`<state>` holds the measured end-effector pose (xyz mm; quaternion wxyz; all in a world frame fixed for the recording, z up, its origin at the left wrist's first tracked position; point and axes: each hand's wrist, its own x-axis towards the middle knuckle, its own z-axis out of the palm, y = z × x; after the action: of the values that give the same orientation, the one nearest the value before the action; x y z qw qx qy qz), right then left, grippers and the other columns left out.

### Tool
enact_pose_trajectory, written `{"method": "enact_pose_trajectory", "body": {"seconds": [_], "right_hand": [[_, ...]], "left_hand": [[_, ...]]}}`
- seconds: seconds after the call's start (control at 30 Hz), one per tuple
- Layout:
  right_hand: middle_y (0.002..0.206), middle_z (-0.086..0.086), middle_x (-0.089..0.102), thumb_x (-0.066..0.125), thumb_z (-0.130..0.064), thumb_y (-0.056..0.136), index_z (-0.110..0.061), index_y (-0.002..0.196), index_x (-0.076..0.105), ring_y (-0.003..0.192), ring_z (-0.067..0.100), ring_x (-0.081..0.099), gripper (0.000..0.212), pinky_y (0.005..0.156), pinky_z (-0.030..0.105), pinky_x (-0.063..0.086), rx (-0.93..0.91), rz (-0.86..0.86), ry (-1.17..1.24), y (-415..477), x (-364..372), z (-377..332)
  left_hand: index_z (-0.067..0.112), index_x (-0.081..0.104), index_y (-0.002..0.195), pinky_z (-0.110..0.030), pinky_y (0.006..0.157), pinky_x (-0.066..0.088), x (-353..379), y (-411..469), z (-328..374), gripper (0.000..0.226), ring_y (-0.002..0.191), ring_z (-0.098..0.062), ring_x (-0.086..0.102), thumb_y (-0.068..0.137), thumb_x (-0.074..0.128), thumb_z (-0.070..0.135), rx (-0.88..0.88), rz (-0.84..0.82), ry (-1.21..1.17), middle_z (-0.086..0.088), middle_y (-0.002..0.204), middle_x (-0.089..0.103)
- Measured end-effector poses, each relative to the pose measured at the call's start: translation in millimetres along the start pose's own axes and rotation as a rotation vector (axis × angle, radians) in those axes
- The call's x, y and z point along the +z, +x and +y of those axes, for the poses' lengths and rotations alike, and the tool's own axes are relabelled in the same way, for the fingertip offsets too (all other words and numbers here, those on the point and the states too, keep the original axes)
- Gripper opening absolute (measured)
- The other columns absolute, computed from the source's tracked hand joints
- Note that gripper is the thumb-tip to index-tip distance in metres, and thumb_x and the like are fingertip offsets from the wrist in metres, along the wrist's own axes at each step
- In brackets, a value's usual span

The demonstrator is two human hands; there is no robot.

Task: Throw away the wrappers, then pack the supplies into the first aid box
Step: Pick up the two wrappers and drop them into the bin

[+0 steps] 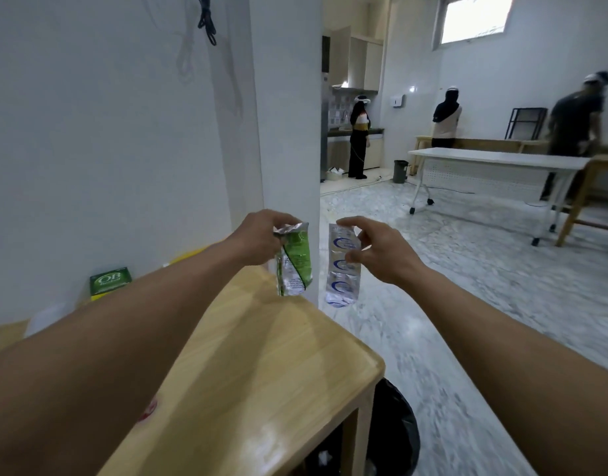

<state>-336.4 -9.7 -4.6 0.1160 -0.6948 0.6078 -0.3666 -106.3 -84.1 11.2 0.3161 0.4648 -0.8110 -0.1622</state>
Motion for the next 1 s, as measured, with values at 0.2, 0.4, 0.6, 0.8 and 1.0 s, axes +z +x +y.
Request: {"method": "enact_pose_trajectory", "body": {"seconds": [0.2,0.4,0.6,0.8,1.0], "right_hand": [[0.090,0.007,0.068,0.072,-0.009,0.085,-0.035,0.135,0.058,0.082,0.017,0.061,0.058,0.060,0.014,0.041,0.056,0.020,0.001,2.9,-8.0,44.2],[0.089,0.009,0.068,0.071,-0.009,0.085,-0.036,0.135,0.058,0.085,0.021,0.062,0.058,0.061,0.016,0.042,0.158,-0.002,-0.007,0.1,4.5,109.6],[0.075,-0.008,0.059,0.067,-0.009,0.085,-0.033,0.137,0.057,0.075,0.011,0.057,0.058,0.062,0.013,0.041,0.266,-0.061,-0.024,-11.9,43.4,169.9],[0.069,-0.013,0.057,0.064,-0.006,0.083,-0.033,0.136,0.059,0.066,-0.001,0.053,0.060,0.056,0.014,0.036,0.373,-0.143,-0.016,-30.1,82.8,218.6],[0.062,-0.014,0.055,0.059,-0.005,0.084,-0.032,0.135,0.060,0.059,0.000,0.050,0.058,0.050,0.015,0.036,0.459,-0.174,-0.013,-47.9,106.8,250.1]], "left_hand": [[0.024,0.072,0.116,-0.035,0.075,0.061,31.1,41.8,8.5,0.044,0.103,-0.025,0.064,0.087,0.060,-0.007,-0.004,-0.110,-0.098,-0.001,0.119,0.068],[0.021,0.073,0.116,-0.035,0.073,0.061,83.6,78.6,9.6,0.042,0.096,-0.023,0.067,0.085,0.061,-0.005,0.000,-0.234,-0.072,-0.001,0.112,0.069],[0.020,0.072,0.118,-0.044,0.077,0.061,144.0,96.4,-13.4,0.044,0.096,-0.033,0.068,0.086,0.060,-0.007,-0.077,-0.422,-0.032,-0.007,0.111,0.065],[0.016,0.069,0.120,-0.038,0.075,0.061,200.2,105.9,-14.1,0.045,0.086,-0.021,0.064,0.087,0.057,-0.012,-0.150,-0.665,-0.018,-0.007,0.100,0.067],[0.014,0.069,0.120,-0.038,0.070,0.061,246.4,103.6,-17.4,0.046,0.090,-0.024,0.065,0.086,0.059,-0.014,-0.234,-0.890,0.044,-0.019,0.115,0.069]]}}
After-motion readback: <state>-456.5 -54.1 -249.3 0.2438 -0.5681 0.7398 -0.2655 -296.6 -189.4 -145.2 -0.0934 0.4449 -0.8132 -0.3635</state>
